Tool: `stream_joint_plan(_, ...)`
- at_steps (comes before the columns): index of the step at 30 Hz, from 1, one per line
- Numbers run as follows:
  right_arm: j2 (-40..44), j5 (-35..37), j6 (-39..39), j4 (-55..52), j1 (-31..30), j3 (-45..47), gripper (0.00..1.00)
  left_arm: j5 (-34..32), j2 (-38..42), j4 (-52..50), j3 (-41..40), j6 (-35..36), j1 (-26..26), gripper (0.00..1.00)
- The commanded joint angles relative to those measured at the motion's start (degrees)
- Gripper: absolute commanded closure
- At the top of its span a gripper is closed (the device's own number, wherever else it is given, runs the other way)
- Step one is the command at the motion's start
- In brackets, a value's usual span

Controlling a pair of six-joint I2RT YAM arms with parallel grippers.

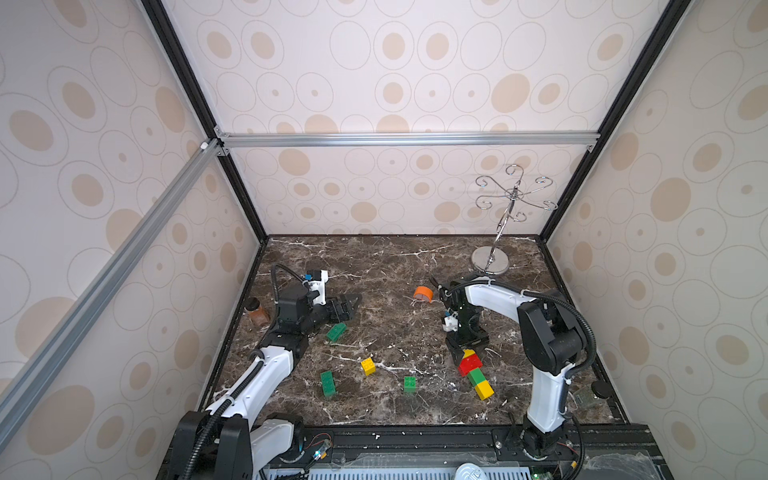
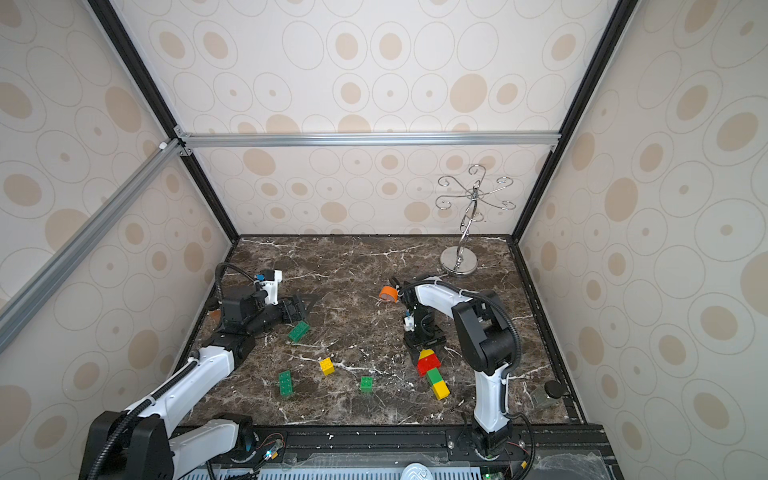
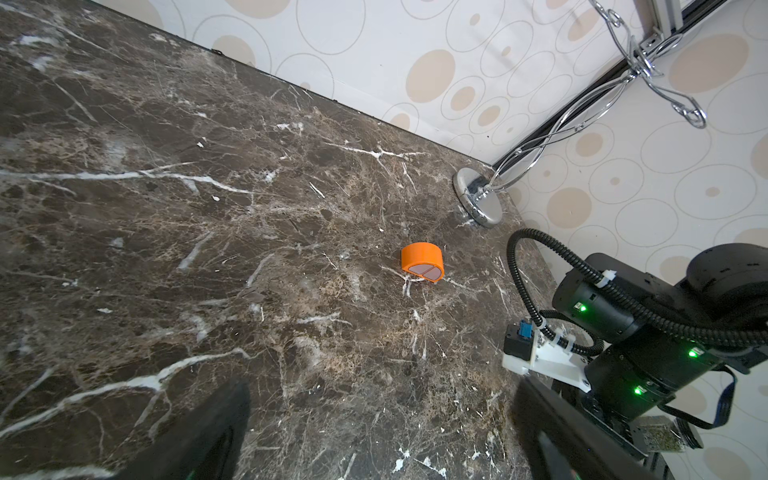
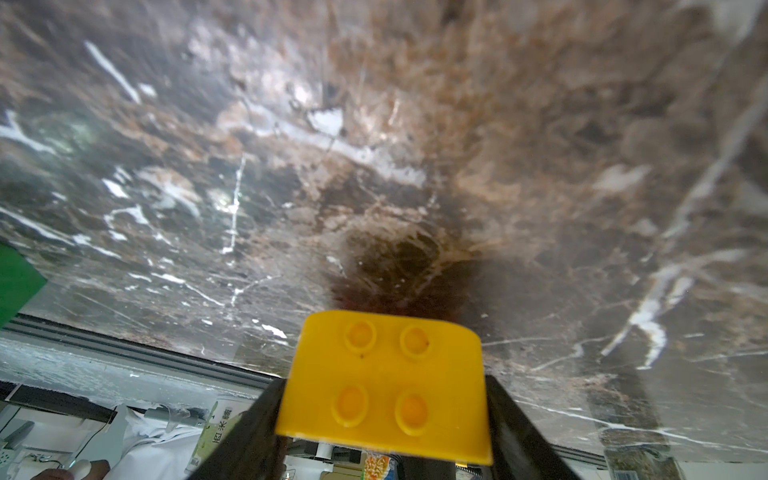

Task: Assemble an ice cream with lego
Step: Adjust the lego brick at the center of the board.

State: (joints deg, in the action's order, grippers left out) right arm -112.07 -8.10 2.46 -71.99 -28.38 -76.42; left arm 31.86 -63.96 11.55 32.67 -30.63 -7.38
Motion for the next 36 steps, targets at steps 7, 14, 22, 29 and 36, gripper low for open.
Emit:
stream_joint_plan(7, -1.42, 0.43, -0.55, -1.73, -0.71, 0.57, 1.0, 0.63, 0.17, 0.69, 0.07, 0.05, 0.37, 0.0)
stream_joint_plan(14, -2.01, 1.16, -0.51, -1.93, -0.67, 0.27, 1.0, 0.62, 0.23, 0.69, 0.07, 0.0, 0.44, 0.0)
stream_joint_plan(22, -2.19, 0.98, -0.28, -1.4, -1.02, 0.42, 1.0, 0.66, 0.24, 0.67, 0.15, 0.05, 0.56, 0.0)
stream_joint_plan(29, -2.36, 1.17, -0.15, -1.18, -1.15, 0.67, 0.98, 0.66, 0.33, 0.79, 0.12, 0.03, 0.61, 0.0)
stream_joint_plan(36, -2.14, 1.26, -0.08, -0.81, -1.24, 1.25, 0.91, 0.59, 0.33, 0.67, 0.12, 0.07, 0.56, 0.0)
